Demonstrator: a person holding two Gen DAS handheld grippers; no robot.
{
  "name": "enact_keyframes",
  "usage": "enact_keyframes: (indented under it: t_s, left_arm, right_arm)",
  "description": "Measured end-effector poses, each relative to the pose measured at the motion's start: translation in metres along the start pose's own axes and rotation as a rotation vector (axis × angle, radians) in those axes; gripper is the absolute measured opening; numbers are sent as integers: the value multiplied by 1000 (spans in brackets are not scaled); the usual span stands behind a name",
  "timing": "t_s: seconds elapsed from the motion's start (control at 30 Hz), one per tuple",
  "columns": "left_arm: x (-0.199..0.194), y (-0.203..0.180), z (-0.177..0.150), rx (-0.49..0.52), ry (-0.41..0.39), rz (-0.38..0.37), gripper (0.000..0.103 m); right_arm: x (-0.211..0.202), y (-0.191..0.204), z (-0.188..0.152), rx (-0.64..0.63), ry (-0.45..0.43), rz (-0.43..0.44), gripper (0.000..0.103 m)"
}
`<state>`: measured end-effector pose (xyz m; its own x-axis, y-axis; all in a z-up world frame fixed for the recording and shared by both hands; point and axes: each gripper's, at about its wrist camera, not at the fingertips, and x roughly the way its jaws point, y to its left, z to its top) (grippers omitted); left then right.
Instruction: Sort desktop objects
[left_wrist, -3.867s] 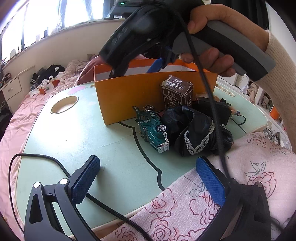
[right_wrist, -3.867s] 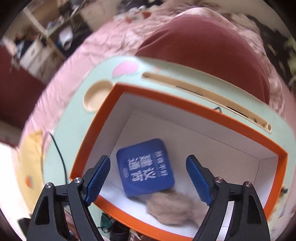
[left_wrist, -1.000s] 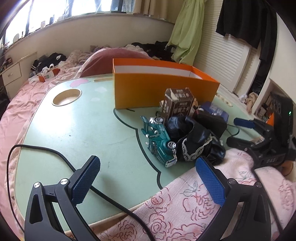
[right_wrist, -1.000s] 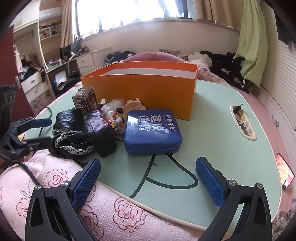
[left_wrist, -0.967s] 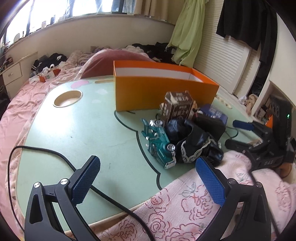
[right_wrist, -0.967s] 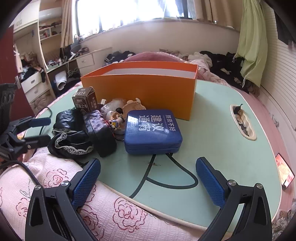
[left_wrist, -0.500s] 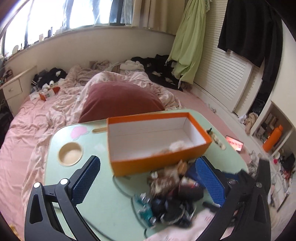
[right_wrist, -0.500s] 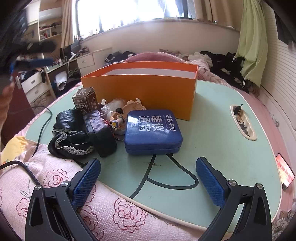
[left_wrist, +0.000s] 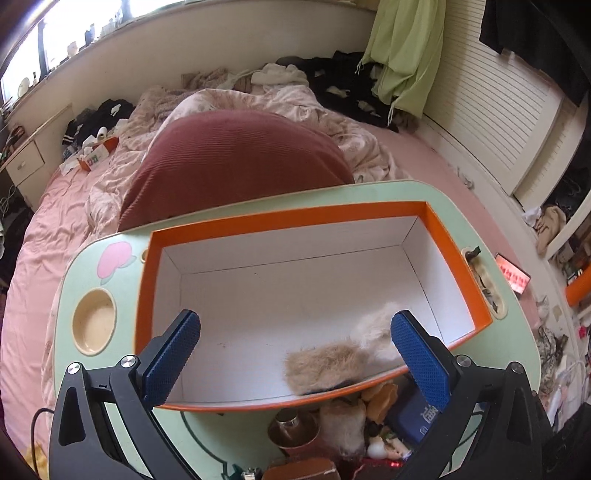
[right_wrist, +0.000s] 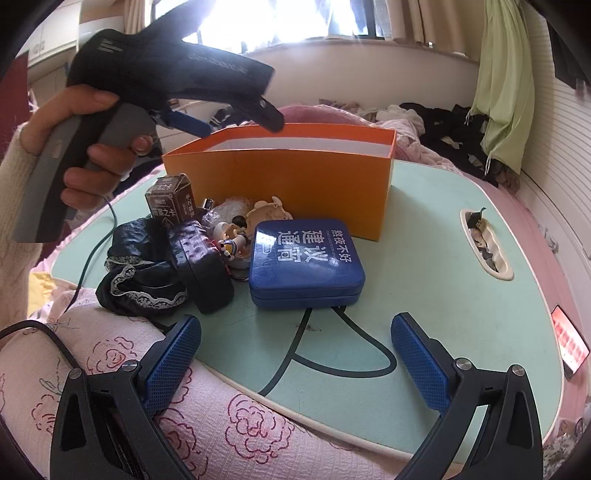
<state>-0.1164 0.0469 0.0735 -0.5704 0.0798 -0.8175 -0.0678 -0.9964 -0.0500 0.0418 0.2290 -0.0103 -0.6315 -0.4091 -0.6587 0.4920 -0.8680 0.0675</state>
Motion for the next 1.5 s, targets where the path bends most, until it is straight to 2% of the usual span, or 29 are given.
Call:
enact_keyframes:
  t_s: [0.27,0.37,0.5,0.57,0.63,0.7,0.83,0.9,1.0,1.07,1.1,1.17,1.33,1.5]
  left_arm:
    - [6,-11,2,36,26,4,103]
    - [9,-12,3,37,46,-18,102]
    - [12,-14,14,29,96,-85,94]
    - [16,-21,24,55,143,-150,91]
    - [22,-29,32,69,200,-235,72]
    - [29,-36,36,77,250,-274,66]
    - [42,-53,38,110,308,-282,65]
    - [48,-59,37,120,338,-303,58]
    - [60,-60,32,126,376,-269,56]
    - [72,-58,28,119,413,-254,49]
    - [71,-58,29,127,389,-254,48]
    - [69,-58,28,136,394,-264,46]
    - [60,-56,26,166,380,-295,23]
    - [58,-49,22,162,364,-329,19]
  right_arm:
    - [1,0,0,0,0,1,103]
    - [1,0,0,0,-1,1,103]
    - [1,0,0,-1,-1,1,103]
    - [1,0,0,0,-1,1,103]
    - [1,0,0,0,-1,1,103]
    - [1,0,-1,-1,-1,2,103]
    - [2,-1,-1,-1,-1,2,103]
    - [2,-1,-1,-1,-2,2,103]
    - [2,-1,-1,-1,-2,3,103]
    - [2,-1,-1,-1,-2,3,103]
    - [3,-2,-1,1,0,4,103]
    - [3,-1,0,3,-1,7,103]
    - [4,1,2,2,-1,6,103]
    - [4,1,2,2,-2,7,103]
